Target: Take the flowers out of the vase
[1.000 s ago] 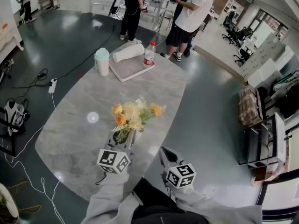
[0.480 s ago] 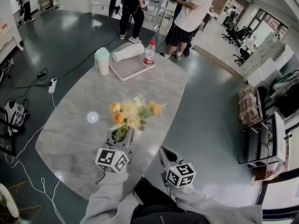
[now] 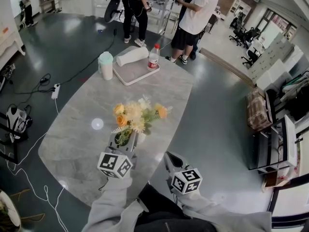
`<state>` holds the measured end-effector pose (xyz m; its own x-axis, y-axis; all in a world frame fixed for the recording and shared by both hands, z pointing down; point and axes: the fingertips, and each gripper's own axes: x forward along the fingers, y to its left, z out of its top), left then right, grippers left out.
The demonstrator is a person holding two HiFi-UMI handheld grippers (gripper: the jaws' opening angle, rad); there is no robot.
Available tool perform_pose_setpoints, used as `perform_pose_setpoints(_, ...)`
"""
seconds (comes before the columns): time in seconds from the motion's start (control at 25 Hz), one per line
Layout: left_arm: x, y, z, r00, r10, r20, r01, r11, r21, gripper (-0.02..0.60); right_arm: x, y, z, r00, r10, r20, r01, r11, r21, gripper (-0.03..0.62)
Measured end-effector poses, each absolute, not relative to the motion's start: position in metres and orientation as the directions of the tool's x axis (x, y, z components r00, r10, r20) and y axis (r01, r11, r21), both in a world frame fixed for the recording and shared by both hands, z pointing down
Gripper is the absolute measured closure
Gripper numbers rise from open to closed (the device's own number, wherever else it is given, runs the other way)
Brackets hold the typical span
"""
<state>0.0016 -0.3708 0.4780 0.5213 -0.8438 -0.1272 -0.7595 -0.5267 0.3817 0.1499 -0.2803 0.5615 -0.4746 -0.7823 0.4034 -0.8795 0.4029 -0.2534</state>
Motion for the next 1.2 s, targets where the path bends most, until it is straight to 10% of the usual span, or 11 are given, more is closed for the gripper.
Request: perform_pose_setpoints(1.2,0.002,-0.376,0.394,0.508,-0.819,-0.267,-0.732,-0.574,0.367,0.479,0.151,-0.272,0.539,-0.472,-0.812,0.344,-0.879,0.402,-0.257,0.594)
